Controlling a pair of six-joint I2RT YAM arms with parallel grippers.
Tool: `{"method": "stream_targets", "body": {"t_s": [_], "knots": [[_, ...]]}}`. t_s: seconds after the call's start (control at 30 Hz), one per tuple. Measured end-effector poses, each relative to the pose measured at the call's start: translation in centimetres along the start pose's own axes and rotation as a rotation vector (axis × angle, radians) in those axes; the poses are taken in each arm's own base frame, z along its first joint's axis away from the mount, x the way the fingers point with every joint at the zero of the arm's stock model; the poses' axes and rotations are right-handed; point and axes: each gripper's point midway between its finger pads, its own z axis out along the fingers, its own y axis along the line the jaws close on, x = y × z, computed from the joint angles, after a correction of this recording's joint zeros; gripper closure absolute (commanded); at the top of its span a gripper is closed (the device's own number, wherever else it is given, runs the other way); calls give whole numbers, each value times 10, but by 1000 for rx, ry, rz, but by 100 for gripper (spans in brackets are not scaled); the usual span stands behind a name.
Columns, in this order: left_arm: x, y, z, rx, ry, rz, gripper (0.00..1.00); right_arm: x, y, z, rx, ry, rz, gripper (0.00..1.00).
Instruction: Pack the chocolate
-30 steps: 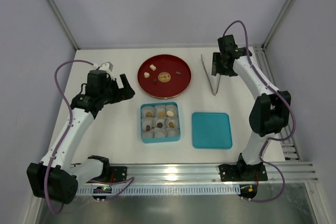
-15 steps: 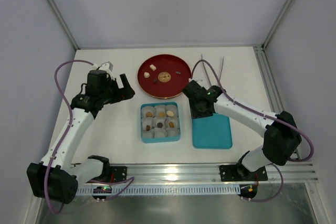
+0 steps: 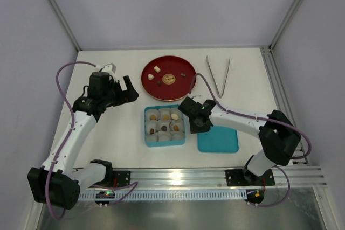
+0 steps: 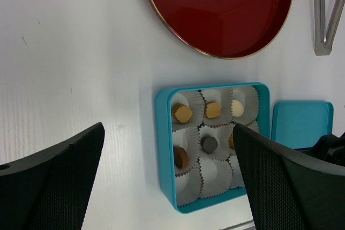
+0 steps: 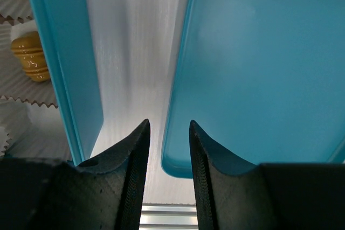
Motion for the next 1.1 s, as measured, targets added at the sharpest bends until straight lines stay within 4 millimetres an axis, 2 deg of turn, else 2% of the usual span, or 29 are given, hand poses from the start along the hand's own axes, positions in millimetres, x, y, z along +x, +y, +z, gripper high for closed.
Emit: {"method": "stream_targets", "body": {"t_s": [0.3, 0.67, 0.8, 1.1], "knots": [[1, 0, 1, 0, 0, 0, 0, 7, 9, 27, 17, 41, -9, 67], [1, 0, 1, 0, 0, 0, 0, 8, 9, 38, 7, 46, 7, 69], [1, 0, 1, 0, 0, 0, 0, 7, 11, 39, -7, 46, 11, 74], [1, 0, 1, 1, 0, 0, 0, 8, 13, 40, -25, 38, 17, 76]]}}
